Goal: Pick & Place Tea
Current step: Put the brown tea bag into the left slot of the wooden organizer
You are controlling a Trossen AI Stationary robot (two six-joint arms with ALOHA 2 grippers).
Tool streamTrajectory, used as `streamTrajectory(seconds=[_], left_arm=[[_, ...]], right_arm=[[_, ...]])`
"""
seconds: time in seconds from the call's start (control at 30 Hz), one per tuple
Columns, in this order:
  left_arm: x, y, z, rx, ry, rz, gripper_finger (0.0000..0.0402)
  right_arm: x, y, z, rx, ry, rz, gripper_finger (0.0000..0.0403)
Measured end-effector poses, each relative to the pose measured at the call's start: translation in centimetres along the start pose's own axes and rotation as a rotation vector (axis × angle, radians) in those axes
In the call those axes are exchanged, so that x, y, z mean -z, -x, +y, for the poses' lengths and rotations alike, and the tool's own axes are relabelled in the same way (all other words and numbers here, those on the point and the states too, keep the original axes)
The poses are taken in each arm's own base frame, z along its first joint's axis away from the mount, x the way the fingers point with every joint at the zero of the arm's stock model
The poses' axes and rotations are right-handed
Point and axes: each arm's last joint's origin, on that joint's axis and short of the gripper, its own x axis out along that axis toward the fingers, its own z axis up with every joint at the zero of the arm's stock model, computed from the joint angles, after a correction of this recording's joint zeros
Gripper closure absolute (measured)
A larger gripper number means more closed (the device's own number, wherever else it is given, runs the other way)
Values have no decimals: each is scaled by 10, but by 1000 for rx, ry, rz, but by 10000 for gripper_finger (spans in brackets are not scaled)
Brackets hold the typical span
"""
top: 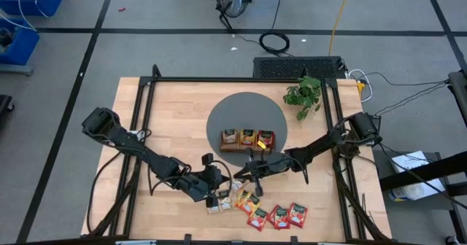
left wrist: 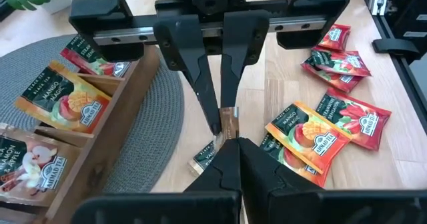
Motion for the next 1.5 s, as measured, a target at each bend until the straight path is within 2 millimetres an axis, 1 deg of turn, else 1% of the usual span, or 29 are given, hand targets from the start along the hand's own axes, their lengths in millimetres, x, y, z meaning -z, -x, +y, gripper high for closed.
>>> streamTrajectory(seconds=[0.13, 0.23, 0.47, 0.57, 0.67, 0.77, 0.9, 1.0, 1.13, 1.27, 1.37, 1.5], left_arm=[[0, 0, 0, 8, 4, 3, 394], [0, 1, -1, 14, -18, 3, 373], [3, 9, -9, 38, -77, 6, 284], [3, 13, -11, 46, -85, 7, 243], [-1, 20, -11, 44, -70, -18, 209], [-1, 21, -10, -21, -65, -39, 183], [-4, 21, -6, -99, -29, -80, 163], [-7, 20, -5, -112, 1, -111, 162], [-11, 18, -4, -74, 21, -128, 178], [-12, 13, -2, -22, 33, -106, 209], [-12, 8, 3, -17, 31, -84, 237], [-15, 6, 6, -14, 26, -99, 277]], right_arm=[[0, 0, 0, 1, 4, 0, 402], [0, 0, 0, 2, 9, 0, 402], [-1, 2, 3, 22, 42, -31, 403], [4, 10, 5, 70, 57, -84, 403], [7, 23, 5, 79, 55, -178, 403], [7, 30, 4, 81, 52, -239, 403], [8, 32, 14, 60, 90, -238, 403], [7, 33, 20, 82, 136, -251, 403], [7, 34, 24, 113, 174, -247, 403], [4, 35, 24, 113, 168, -280, 403], [3, 35, 24, 114, 171, -289, 403], [4, 35, 24, 112, 174, -283, 403]])
